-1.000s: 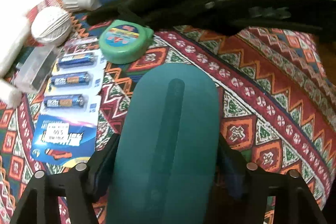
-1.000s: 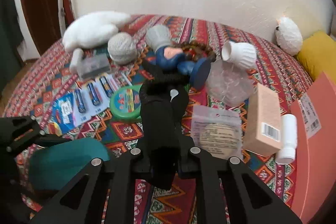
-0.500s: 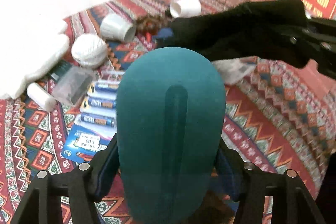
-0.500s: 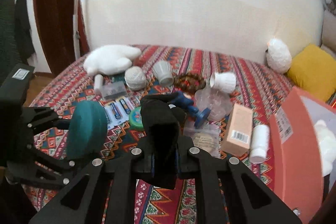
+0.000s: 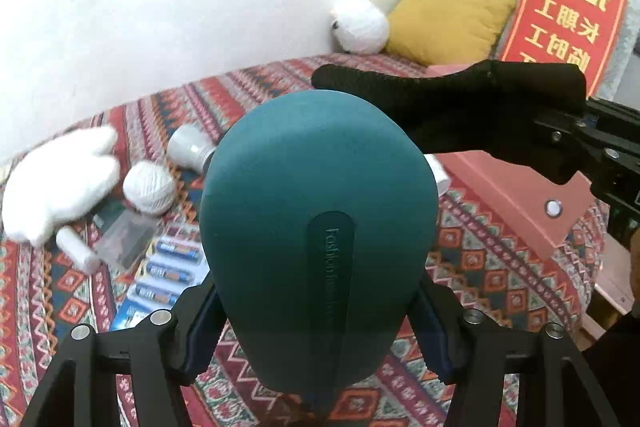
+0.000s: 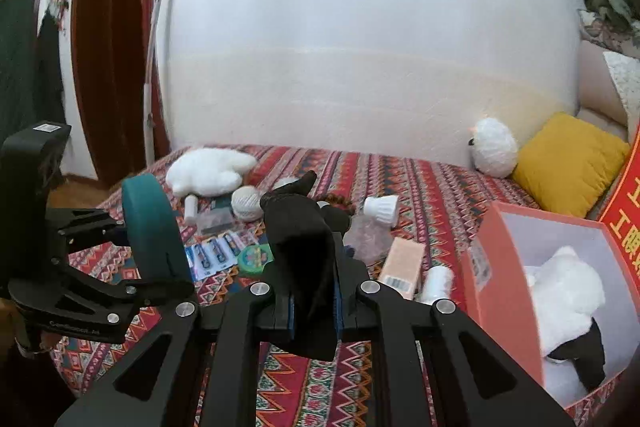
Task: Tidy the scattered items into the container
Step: 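Carry teal pad and black glove into the pink box and release both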
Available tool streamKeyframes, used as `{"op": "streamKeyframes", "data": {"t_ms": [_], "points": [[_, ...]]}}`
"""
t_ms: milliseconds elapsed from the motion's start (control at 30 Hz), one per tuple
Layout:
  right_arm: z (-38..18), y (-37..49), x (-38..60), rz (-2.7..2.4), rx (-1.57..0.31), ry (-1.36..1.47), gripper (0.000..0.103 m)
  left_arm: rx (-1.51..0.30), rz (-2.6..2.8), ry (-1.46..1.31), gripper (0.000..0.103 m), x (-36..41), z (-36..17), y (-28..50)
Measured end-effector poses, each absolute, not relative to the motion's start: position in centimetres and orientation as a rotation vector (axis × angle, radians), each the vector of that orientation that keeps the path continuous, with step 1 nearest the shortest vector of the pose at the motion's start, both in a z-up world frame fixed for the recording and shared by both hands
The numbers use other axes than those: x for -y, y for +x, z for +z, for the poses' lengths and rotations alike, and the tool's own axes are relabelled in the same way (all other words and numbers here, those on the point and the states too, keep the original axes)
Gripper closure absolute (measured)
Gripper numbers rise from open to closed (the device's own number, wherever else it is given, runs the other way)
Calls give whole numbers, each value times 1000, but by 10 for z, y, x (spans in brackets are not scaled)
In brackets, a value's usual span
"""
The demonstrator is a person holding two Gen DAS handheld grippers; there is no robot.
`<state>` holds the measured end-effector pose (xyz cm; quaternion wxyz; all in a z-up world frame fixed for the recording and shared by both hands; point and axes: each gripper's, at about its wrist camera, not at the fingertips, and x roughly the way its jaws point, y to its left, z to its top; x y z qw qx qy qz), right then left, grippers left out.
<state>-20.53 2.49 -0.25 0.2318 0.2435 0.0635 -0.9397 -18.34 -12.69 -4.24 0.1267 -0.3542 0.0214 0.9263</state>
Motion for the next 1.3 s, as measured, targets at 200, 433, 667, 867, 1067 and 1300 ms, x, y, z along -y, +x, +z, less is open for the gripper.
{"op": "streamKeyframes", "data": {"t_ms": [200,433,667,867,1067,1300], "points": [[13,-190,-52,-2628,-136,613,90,-49,2687,-971,34,97,-20,-191],[33,-175,-93,-2718,-71,539,90,-87,2623,-912,34,37,6,-204],[48,-169,-144,-2841,-3,480,90,-179,2557,-832,34,-29,36,-217],[47,-171,-192,-2935,74,476,90,-234,2483,-808,34,-90,46,-235],[43,-175,-245,-3028,183,456,90,-246,2435,-811,34,-134,41,-259],[34,-195,-302,-3129,273,495,90,-254,2368,-832,34,-187,33,-287]]}}
